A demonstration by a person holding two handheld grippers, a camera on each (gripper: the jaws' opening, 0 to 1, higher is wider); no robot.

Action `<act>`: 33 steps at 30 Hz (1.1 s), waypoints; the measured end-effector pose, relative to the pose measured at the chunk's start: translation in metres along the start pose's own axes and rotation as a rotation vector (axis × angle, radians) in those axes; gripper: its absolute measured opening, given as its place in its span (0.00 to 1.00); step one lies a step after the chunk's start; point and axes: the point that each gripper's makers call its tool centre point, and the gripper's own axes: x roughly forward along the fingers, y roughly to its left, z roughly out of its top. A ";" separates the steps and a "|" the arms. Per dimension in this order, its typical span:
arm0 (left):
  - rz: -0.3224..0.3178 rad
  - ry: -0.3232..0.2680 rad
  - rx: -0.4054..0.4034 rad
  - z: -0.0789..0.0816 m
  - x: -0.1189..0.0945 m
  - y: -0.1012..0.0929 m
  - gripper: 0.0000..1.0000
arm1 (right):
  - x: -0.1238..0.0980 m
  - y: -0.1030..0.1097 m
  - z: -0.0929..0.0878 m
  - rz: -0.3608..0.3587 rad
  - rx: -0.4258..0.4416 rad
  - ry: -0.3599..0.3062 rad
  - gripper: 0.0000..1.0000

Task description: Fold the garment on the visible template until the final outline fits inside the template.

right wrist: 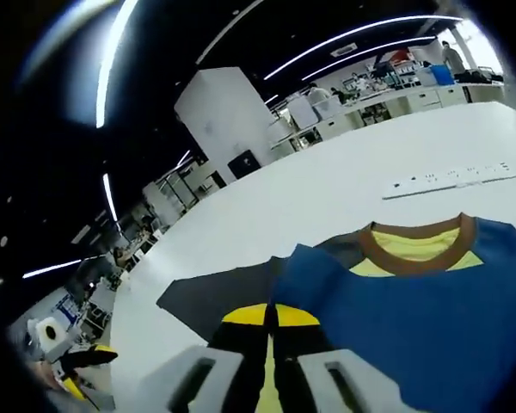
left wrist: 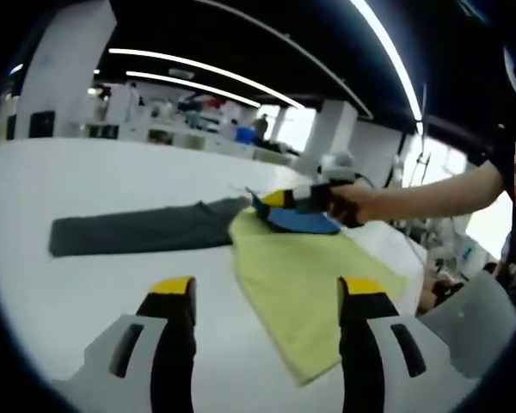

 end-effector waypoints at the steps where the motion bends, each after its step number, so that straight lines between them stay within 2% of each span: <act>1: 0.001 0.001 -0.001 0.000 0.000 0.000 0.63 | 0.002 0.001 -0.002 0.003 0.001 0.001 0.00; 10: 0.008 0.002 0.000 -0.001 -0.001 0.002 0.63 | 0.016 0.006 -0.008 0.015 -0.013 0.017 0.00; 17: 0.003 0.000 0.001 0.000 0.000 0.001 0.63 | 0.001 0.007 0.000 0.015 -0.100 -0.008 0.00; 18: 0.001 0.000 0.002 0.001 0.000 0.000 0.63 | -0.003 0.007 0.002 0.017 -0.105 -0.015 0.03; 21: -0.002 0.001 0.003 0.000 0.000 -0.001 0.63 | -0.011 0.004 0.004 0.013 -0.130 -0.026 0.16; 26: -0.007 0.000 0.005 0.001 0.000 -0.003 0.63 | -0.025 -0.003 0.007 -0.007 -0.195 -0.044 0.51; 29: -0.011 0.004 0.008 0.000 0.001 -0.003 0.63 | -0.034 -0.009 0.002 -0.031 -0.250 -0.021 0.67; 33: -0.016 0.002 0.009 0.001 0.001 -0.005 0.63 | -0.044 -0.010 0.001 -0.036 -0.261 -0.030 0.89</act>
